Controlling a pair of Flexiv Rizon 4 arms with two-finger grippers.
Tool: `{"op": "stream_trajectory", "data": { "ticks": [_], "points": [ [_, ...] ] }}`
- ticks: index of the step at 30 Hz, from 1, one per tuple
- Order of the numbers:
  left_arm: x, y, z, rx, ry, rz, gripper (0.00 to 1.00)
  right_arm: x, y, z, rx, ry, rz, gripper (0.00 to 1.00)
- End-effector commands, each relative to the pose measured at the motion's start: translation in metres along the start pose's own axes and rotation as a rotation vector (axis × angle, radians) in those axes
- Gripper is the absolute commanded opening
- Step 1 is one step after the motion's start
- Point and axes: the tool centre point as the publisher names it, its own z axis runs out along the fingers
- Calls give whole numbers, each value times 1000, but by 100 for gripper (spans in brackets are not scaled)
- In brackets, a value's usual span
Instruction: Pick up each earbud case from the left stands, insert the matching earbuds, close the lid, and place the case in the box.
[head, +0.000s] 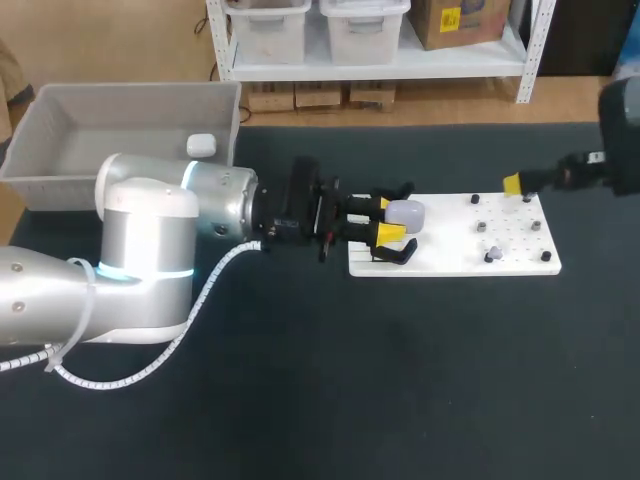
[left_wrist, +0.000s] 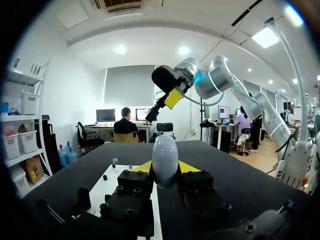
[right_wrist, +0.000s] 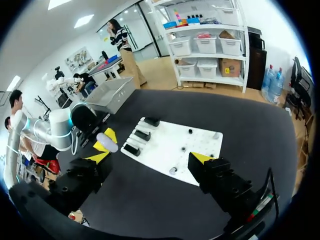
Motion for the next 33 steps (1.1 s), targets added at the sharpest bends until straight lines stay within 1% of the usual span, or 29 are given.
{"op": "stream_trajectory", "data": {
  "ticks": [1, 2, 3, 4, 9, 10, 16, 23, 28, 33],
  "points": [
    [1, 0, 0, -2, -3, 3, 0, 7, 27, 0, 94, 26, 3, 100],
    [1, 0, 0, -2, -3, 3, 0, 9, 30, 2, 122, 42, -1, 100],
    [1, 0, 0, -2, -3, 3, 0, 10, 33, 5, 175, 59, -5, 100],
    [1, 0, 0, -2, -3, 3, 0, 12, 36, 9, 192, 69, -10, 100],
    [1, 0, 0, -2, -3, 3, 0, 18, 50, 25, 173, 73, 10, 100],
    [1, 0, 0, -2, -3, 3, 0, 19, 54, 29, 184, 84, 9, 100],
    [1, 0, 0, -2, -3, 3, 0, 22, 73, 55, 166, 114, 0, 100],
    [1, 0, 0, -2, -3, 3, 0, 26, 80, 72, 146, 134, 22, 100],
    [1, 0, 0, -2, -3, 3, 0, 31, 85, 78, 128, 147, 26, 100],
    [1, 0, 0, -2, -3, 3, 0, 33, 84, 84, 119, 154, 33, 100]
  ]
}}
